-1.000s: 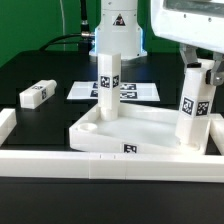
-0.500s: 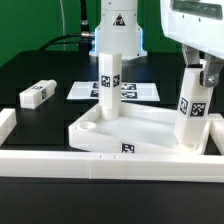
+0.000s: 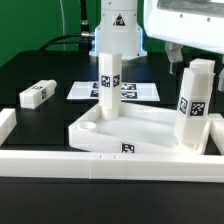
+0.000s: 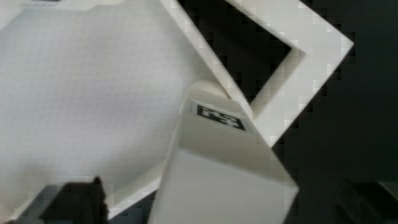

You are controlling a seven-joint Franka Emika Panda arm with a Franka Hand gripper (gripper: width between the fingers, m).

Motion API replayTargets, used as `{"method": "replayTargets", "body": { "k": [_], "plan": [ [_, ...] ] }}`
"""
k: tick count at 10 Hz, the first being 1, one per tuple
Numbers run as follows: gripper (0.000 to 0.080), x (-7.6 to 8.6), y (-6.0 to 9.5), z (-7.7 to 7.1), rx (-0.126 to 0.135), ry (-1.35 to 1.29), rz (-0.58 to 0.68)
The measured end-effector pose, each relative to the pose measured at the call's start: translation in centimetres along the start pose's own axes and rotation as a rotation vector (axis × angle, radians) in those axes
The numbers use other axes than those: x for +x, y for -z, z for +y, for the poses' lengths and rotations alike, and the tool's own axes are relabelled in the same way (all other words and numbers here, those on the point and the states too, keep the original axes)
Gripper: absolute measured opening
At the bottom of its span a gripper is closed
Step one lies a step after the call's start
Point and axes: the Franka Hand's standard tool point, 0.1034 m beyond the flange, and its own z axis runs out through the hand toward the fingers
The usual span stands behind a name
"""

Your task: Assemble desk

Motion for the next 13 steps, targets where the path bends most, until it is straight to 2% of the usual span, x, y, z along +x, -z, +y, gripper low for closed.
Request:
{"method": "replayTargets", "body": {
  "k": [2,3,4,10,12,13],
  "plan": [
    [0.0649,0.05,0.0,0.03,-0.001,0.147,0.001],
    [0.0649,0.1,-0.01,0.09,-0.008,0.238,0.008],
    [0.0649,0.15,-0.09,0.21,-0.033,0.363,0.03],
    [0.0649,0.14,-0.59,0.29,-0.064,0.822,0.067],
    [0.0649,0.01,-0.73,0.33,-0.066,0.896,0.065],
    [0.0649,0.03,-0.74,0.36,-0.081,0.988,0.069]
  ]
}}
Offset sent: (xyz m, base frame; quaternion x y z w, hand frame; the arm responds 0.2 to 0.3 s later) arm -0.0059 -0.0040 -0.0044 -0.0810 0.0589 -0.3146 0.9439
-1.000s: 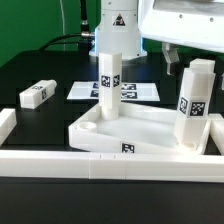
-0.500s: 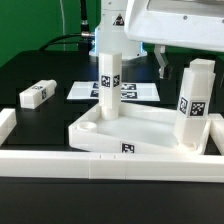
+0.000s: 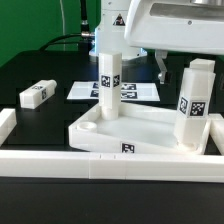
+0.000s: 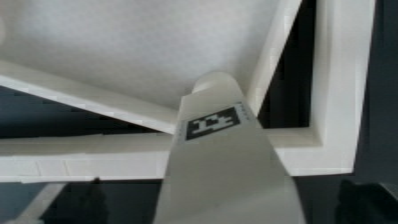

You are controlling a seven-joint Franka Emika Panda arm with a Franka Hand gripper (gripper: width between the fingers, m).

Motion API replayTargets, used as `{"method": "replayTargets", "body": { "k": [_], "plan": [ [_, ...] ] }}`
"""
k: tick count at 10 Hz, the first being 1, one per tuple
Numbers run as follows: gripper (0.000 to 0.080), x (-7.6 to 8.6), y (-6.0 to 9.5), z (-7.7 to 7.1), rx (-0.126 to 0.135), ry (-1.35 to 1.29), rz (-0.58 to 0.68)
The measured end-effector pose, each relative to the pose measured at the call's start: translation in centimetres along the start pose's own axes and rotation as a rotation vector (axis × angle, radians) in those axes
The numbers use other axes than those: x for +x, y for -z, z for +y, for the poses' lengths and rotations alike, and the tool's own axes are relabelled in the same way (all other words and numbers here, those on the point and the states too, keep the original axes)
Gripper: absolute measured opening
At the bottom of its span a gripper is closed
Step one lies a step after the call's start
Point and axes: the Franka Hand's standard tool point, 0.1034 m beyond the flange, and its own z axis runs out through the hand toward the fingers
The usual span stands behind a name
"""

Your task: Assemble desk

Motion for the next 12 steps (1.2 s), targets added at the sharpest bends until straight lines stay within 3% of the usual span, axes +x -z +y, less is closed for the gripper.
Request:
{"method": "replayTargets", "body": {
  "k": [4,6,10,11,12],
  "plan": [
    [0.0639,0.07,0.06,0.1,-0.001,0.075,0.002],
    [0.029,0.07,0.06,0.1,-0.001,0.074,0.002],
    [0.0289,0.07,0.04,0.13,0.0,0.043,0.002],
    [0.0289,0.06,0.03,0.23,0.005,-0.033,0.0],
    [0.0289,0.12,-0.02,0.78,0.032,-0.155,-0.005]
  ]
}}
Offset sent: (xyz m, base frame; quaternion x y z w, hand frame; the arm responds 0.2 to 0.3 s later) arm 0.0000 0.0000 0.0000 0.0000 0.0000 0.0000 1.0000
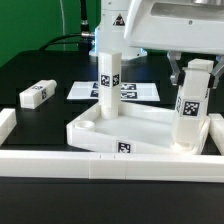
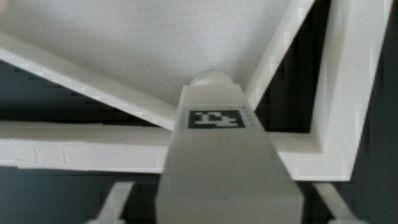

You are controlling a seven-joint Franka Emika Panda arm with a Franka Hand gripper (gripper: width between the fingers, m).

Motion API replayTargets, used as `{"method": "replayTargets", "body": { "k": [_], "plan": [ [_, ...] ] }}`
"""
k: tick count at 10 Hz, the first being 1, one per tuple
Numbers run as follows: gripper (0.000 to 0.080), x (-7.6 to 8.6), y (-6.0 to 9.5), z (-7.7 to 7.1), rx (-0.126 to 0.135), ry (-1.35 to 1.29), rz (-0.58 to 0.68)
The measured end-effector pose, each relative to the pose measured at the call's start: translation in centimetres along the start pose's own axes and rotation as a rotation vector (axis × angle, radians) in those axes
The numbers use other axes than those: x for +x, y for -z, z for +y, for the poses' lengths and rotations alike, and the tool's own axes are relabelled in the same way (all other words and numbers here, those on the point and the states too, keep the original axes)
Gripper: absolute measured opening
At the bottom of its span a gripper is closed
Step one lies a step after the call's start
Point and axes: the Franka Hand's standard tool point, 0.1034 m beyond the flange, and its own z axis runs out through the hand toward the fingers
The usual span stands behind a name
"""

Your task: Assemble desk

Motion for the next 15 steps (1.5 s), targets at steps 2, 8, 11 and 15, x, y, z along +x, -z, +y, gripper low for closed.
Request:
{"method": "replayTargets", "body": {
  "k": [2,8,11,15],
  "plan": [
    [0.029,0.07,-0.11,0.34,0.024,-0.245,-0.009],
    [0.029,0.19,-0.2,0.63,0.045,-0.709,-0.027],
    [0.029,0.24,-0.29,0.91,0.091,-1.05,-0.049],
    [0.029,0.19,-0.39,1.01,0.112,-1.44,-0.088]
  ]
}}
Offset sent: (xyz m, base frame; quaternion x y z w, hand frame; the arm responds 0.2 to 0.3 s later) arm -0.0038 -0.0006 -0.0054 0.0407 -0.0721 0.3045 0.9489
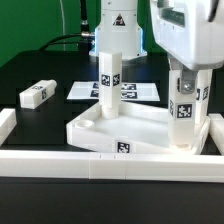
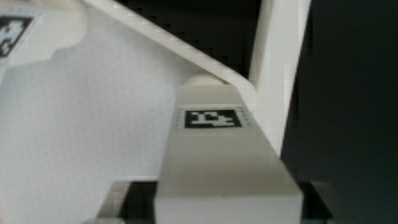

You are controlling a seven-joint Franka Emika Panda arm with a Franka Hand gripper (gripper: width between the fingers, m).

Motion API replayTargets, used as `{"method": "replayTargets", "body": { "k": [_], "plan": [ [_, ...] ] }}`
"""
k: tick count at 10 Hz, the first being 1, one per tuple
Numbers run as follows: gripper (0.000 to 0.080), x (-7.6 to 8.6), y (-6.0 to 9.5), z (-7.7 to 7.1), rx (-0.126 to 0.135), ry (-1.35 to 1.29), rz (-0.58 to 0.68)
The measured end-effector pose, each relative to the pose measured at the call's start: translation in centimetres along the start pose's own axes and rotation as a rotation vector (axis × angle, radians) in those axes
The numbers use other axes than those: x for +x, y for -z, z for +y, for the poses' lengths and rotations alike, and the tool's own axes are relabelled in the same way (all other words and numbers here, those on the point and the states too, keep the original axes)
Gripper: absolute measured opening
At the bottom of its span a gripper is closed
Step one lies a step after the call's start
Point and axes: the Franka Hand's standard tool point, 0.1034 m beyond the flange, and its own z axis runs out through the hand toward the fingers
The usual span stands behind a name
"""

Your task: Assemble desk

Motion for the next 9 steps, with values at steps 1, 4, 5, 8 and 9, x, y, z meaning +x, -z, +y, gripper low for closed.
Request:
{"method": "replayTargets", "body": {
  "k": [1,4,5,8,9],
  "plan": [
    [0.029,-0.02,-0.02,-0.03,-0.001,-0.093,0.0],
    [0.029,-0.14,-0.04,-0.09,0.0,-0.288,-0.001],
    [0.031,-0.15,-0.05,-0.08,0.0,-0.336,-0.001],
    [0.0599,-0.46,-0.13,-0.09,0.003,-0.265,0.002],
    [0.0599,-0.52,-0.09,-0.19,0.008,-0.182,0.003]
  ]
}}
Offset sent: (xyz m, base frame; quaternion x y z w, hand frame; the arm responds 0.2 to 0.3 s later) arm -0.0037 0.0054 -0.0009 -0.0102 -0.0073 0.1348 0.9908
